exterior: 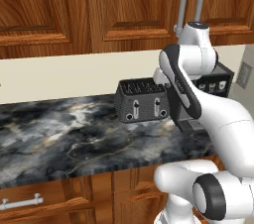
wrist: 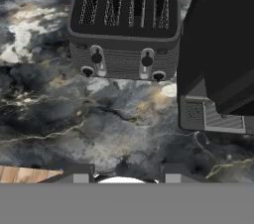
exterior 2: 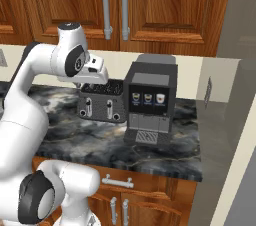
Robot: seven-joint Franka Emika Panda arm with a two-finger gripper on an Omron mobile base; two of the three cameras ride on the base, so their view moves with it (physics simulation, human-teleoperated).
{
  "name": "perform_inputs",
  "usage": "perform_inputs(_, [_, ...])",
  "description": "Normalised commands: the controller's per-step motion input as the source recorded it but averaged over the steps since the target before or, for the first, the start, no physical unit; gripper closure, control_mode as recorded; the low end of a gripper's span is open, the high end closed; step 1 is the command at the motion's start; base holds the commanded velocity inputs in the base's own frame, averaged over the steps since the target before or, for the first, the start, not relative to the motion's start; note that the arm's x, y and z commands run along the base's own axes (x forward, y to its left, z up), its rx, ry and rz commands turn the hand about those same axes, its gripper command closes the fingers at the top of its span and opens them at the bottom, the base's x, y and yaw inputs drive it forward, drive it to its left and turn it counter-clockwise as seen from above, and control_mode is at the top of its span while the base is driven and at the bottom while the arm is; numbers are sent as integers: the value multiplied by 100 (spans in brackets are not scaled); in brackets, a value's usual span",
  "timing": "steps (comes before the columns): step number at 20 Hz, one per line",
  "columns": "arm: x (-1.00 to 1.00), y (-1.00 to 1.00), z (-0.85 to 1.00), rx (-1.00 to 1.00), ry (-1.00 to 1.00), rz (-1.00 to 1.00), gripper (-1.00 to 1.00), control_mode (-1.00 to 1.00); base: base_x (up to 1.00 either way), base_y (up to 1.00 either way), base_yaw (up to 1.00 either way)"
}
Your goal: Move the condiment bottle and oil and vinegar bottle from the cabinet to the dining counter.
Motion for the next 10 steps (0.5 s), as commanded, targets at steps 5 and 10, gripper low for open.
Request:
perform_inputs(5, [-22, -2, 0, 0, -6, 0, -100, -100, 0, 0, 0])
perform_inputs(10, [-5, -29, 8, -3, -24, 0, -100, -100, 0, 0, 0])
